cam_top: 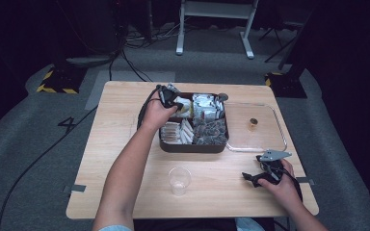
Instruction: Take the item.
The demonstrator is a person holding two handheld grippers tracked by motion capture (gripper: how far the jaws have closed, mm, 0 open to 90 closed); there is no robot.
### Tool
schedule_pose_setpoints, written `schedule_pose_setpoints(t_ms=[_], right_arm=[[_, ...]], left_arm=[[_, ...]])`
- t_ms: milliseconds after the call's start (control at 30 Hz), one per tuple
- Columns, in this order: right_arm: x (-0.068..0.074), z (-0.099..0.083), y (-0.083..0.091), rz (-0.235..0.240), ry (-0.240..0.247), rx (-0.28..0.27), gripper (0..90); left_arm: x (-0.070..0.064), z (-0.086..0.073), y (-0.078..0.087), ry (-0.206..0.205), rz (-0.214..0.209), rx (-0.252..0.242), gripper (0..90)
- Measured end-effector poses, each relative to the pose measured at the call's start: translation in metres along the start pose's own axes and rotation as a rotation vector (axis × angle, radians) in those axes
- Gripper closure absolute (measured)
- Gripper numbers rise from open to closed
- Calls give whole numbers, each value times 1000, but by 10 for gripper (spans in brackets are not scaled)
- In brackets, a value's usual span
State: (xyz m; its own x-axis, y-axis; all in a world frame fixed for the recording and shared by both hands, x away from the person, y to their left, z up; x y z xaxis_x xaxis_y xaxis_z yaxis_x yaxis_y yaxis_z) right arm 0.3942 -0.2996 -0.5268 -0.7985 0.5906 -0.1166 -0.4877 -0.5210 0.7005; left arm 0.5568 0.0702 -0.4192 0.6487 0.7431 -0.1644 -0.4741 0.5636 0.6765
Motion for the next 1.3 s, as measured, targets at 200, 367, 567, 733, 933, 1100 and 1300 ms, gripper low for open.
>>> schedule_pose_setpoints(t_ms=[200,367,567,733,933,1100,1300], right_arm=[[0,0,0,0,0,-1,12],[0,0,0,0,0,-1,12],[0,0,0,0,0,0,12],[0,0,0,-3,-2,1,10],[1,0,0,-8,-4,3,9],[1,0,0,-9,-5,2,9],[1,0,0,-8,-5,2,9]], left_arm=[[-13,2,20,-19,-12,-16,900],[-25,3,37,-24,-33,-37,900],[-43,-4,57,-44,-49,-48,900],[-60,-13,74,-45,-80,-65,900],[-80,-23,92,-69,-111,-85,900],[-98,-37,105,-83,-140,-92,900],[-111,-52,119,-91,-151,-101,900]])
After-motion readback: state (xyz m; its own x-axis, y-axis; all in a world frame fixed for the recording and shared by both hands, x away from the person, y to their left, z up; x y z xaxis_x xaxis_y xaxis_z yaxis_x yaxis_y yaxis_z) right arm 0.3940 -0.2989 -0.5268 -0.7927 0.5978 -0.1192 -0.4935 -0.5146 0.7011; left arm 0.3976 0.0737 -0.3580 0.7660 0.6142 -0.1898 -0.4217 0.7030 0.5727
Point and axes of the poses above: each handheld gripper's, and its own axes: y roughly backward along the jaws, z roughly out of its top, x roughly to its left, the point moved 3 cm from there along -y, roughly forward along the jaws, and after that the axes turned 9 degrees about y, right-handed, at the moved point
